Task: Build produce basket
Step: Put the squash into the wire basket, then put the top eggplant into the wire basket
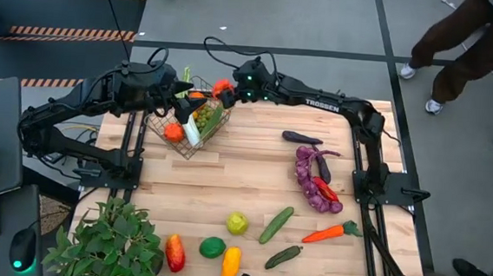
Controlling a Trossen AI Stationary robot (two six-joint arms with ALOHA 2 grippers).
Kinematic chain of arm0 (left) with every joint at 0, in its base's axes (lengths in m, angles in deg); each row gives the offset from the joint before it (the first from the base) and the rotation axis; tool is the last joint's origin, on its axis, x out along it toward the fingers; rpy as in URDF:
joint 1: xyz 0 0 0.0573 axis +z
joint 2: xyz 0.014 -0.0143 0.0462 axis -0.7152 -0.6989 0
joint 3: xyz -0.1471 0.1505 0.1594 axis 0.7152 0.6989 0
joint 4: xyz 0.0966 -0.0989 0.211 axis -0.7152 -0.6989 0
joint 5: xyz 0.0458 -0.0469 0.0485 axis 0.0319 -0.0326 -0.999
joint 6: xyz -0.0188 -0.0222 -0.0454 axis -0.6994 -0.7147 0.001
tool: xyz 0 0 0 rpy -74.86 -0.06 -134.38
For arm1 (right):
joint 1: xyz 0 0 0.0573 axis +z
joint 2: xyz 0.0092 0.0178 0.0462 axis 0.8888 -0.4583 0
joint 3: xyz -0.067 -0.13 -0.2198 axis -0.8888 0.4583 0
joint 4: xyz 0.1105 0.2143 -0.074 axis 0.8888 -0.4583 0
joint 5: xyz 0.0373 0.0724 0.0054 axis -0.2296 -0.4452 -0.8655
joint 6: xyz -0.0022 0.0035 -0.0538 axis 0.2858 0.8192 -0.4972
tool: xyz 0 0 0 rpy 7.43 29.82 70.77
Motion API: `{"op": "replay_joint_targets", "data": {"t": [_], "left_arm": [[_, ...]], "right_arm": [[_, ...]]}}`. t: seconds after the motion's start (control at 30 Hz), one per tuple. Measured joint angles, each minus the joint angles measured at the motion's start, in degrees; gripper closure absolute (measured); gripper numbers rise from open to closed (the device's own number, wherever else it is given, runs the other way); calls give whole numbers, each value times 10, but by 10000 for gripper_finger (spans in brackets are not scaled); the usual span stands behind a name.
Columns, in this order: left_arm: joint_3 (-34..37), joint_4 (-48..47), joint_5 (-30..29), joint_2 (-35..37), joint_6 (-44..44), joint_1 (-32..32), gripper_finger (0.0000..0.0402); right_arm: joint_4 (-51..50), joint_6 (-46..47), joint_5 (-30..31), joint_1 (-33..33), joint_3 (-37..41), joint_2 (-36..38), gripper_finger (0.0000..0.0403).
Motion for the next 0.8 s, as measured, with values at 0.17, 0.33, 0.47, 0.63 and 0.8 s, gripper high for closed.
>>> {"op": "replay_joint_targets", "data": {"t": [0.17,0.33,0.47,0.63,0.8], "left_arm": [[0,0,0,0,-14,0,29],[0,-1,0,0,-15,0,29],[0,-1,0,0,-15,0,29],[0,-1,0,0,-15,0,29],[0,-1,0,0,-14,0,29]], "right_arm": [[13,-35,-6,3,1,-11,43],[35,-25,-13,3,1,-21,11],[47,-20,-18,3,1,-28,8],[54,-26,-13,3,1,-28,4],[53,-26,-13,0,1,-28,4]]}}
